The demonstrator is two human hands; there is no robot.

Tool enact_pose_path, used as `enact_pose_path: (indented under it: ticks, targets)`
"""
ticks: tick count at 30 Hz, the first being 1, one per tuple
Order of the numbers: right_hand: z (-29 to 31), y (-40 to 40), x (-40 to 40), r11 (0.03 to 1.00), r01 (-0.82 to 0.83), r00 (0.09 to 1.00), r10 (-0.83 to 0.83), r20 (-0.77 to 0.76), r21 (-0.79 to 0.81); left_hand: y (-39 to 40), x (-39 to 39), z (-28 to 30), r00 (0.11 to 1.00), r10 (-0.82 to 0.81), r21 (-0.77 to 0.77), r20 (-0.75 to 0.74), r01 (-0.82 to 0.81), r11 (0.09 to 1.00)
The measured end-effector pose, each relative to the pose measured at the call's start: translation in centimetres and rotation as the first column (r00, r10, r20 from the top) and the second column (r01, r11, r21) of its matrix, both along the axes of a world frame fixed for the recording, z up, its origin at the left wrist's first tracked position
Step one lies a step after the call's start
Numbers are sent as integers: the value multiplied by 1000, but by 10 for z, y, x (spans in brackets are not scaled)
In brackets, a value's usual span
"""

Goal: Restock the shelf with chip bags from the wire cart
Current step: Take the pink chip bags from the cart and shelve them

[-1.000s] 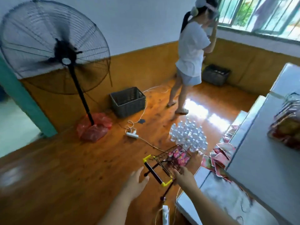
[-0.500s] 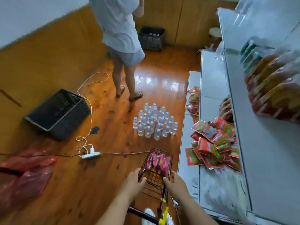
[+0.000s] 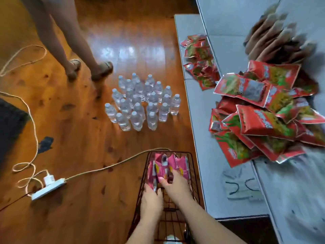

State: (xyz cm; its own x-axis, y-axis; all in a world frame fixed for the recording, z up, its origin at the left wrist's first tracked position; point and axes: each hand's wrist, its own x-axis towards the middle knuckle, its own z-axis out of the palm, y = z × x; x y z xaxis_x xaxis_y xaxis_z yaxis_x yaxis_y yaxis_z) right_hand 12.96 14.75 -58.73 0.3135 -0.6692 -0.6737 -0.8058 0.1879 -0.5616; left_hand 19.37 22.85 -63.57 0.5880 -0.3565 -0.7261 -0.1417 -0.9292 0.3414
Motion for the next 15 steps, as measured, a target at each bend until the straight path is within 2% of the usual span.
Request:
enact_pose_path:
  ticks: [3,5,7,10,12,15]
  targets:
    - [-45,3,10,997,25,999,-27,-27,-72,3,-5,-24,994,13,-35,109,-9,999]
    - [-51,6,10,990,68,997,-73,-35,-124,7,-5,-23,987,15,-96,157,0,995]
    - [-36,11,4,984,123,992,-126,-14,-129,11,-6,-6,973,-53,-121,225,82,989]
    - [20,24,-16,981,166,985,-169,-22,-95,21,-5,47,932,-181,-168,313,242,956]
    - [76,32,-29,975,215,977,-214,19,-47,28,-3,98,933,-232,-247,276,302,921]
    - [182,40,-48,926,373,921,-378,94,66,33,0,199,926,-376,-432,9,343,834]
